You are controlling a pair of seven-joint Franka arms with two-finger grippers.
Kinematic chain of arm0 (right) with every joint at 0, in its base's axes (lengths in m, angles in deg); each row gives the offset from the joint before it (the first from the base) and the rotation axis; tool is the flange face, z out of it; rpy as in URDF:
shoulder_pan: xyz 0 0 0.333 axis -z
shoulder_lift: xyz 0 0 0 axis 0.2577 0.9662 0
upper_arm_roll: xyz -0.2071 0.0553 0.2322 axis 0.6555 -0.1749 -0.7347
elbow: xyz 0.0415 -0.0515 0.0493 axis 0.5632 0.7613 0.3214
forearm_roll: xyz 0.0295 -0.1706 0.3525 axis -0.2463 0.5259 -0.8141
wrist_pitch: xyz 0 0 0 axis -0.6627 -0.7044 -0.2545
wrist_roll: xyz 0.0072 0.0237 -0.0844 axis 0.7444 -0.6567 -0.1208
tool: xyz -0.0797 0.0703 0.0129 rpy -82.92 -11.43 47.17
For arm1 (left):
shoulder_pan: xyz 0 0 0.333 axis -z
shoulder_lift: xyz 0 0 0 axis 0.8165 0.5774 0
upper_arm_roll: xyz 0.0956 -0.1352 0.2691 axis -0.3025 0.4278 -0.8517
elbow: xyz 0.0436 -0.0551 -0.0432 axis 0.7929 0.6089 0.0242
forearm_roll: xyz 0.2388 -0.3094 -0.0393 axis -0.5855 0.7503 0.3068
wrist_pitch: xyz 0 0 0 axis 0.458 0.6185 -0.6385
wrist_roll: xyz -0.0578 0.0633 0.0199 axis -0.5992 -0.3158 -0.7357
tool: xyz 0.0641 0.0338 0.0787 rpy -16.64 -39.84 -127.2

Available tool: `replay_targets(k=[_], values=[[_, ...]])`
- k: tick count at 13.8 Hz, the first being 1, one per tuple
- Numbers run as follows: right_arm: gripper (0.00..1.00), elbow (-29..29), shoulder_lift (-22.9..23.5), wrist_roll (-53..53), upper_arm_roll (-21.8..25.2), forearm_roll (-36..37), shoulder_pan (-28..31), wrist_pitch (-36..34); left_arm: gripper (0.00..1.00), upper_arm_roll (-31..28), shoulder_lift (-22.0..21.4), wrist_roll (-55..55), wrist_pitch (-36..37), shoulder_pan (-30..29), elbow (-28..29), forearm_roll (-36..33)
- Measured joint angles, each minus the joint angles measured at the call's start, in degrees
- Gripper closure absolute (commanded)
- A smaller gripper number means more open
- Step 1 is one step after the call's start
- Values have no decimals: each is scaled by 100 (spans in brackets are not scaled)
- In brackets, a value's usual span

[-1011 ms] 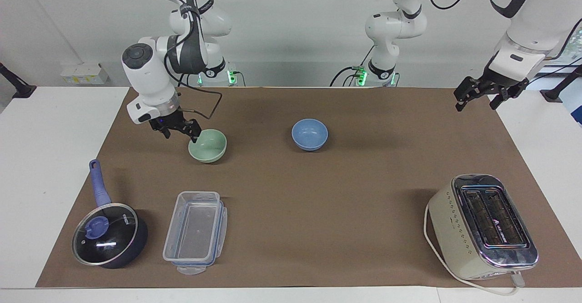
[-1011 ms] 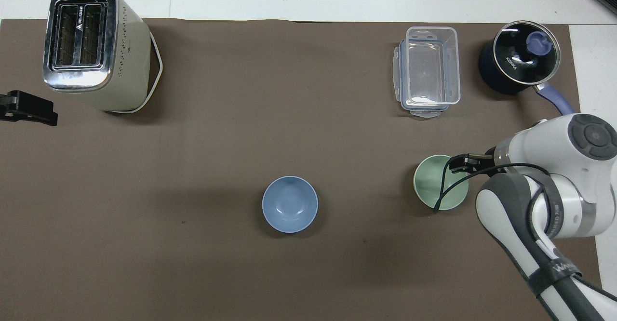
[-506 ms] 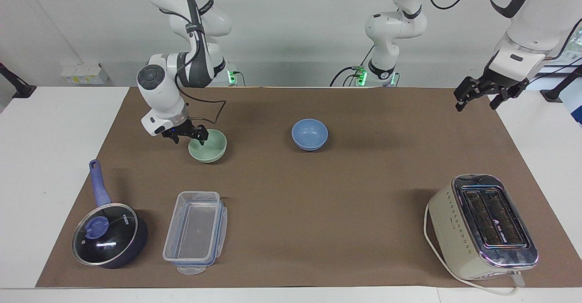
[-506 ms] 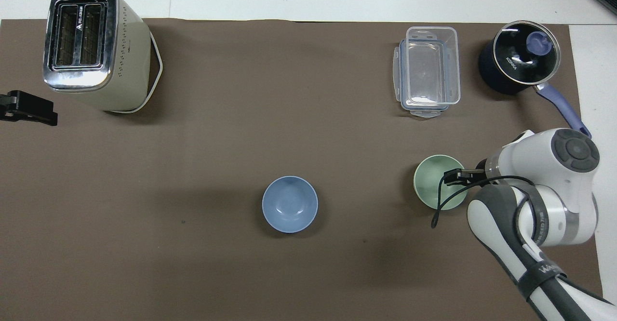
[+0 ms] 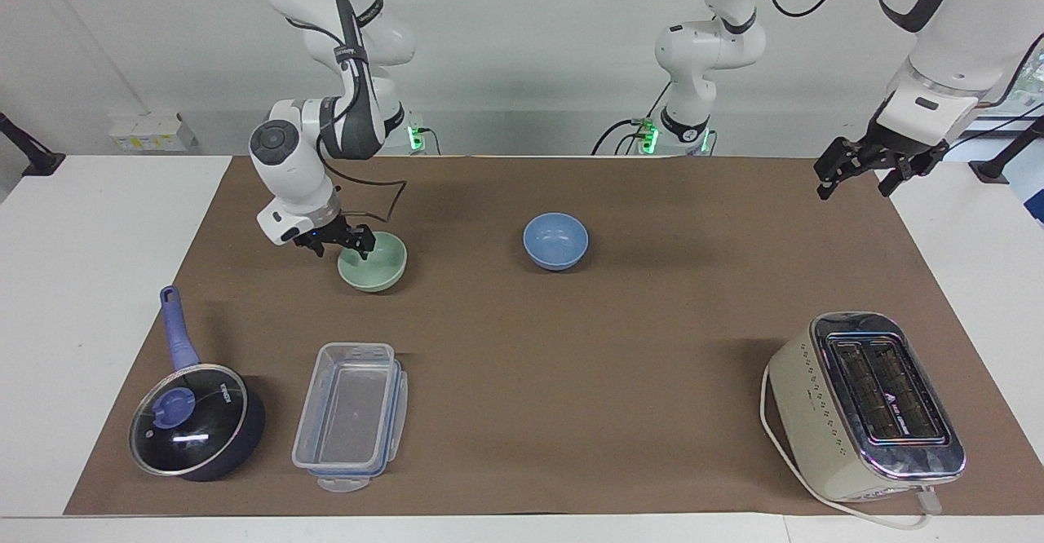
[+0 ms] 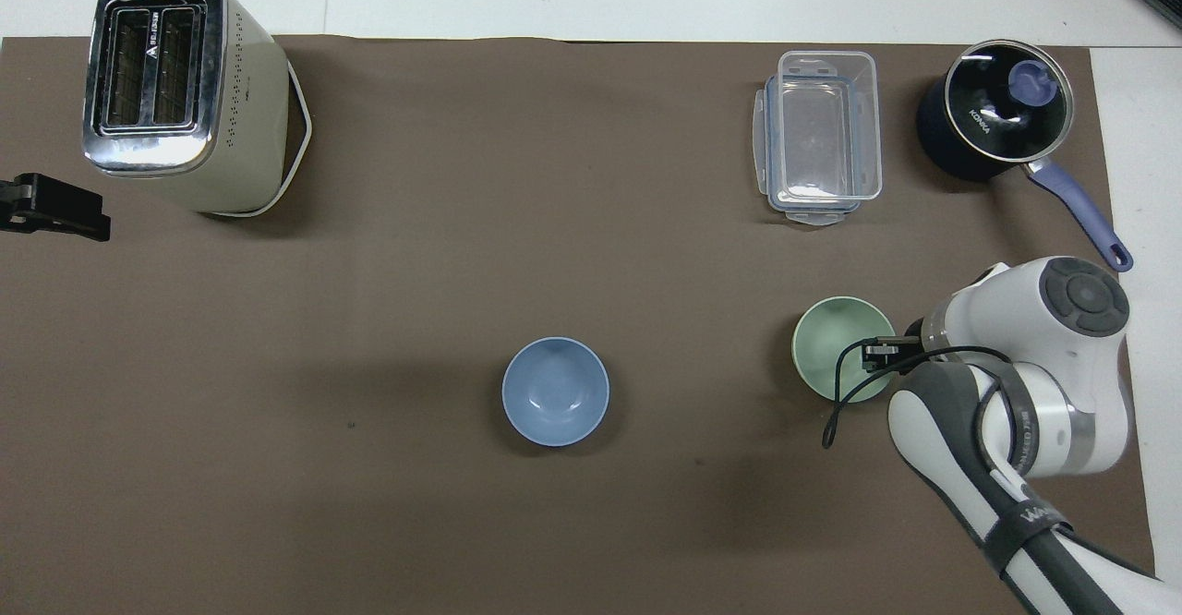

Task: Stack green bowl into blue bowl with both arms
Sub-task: 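Carry the green bowl with the right gripper over the blue bowl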

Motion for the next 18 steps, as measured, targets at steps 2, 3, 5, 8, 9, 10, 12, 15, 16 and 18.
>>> replay_targets(k=[2, 3, 5, 8, 9, 10, 12, 15, 16, 18], values=[[100, 1, 1, 1, 0, 0, 0, 2, 0, 0, 0, 0, 0, 0, 0, 0], [100, -23, -2, 1, 0, -3, 0, 15, 0, 0, 0, 0, 0, 0, 0, 0], [100, -141, -88, 6, -22, -52, -16, -29, 0, 0, 0, 0, 0, 0, 0, 0], [100, -299, -373, 6, -68, -98, -48, -329, 0, 0, 0, 0, 0, 0, 0, 0], [100, -362, -496, 6, -112, -260, -123, -521, 0, 0, 0, 0, 0, 0, 0, 0], [100, -453, -604, 5, -142, -486, -267, -777, 0, 0, 0, 0, 0, 0, 0, 0], [100, -670, -738, -304, -196, -739, -675, -1145, 0, 0, 0, 0, 0, 0, 0, 0], [100, -878, -758, -1513, -260, -760, -1550, -1173, 0, 0, 0, 0, 0, 0, 0, 0], [100, -928, -758, -1802, -286, -768, -1782, -1172, 0, 0, 0, 0, 0, 0, 0, 0], [100, -987, -757, -2057, -316, -1055, -2102, -1160, 0, 0, 0, 1, 0, 0, 0, 0]])
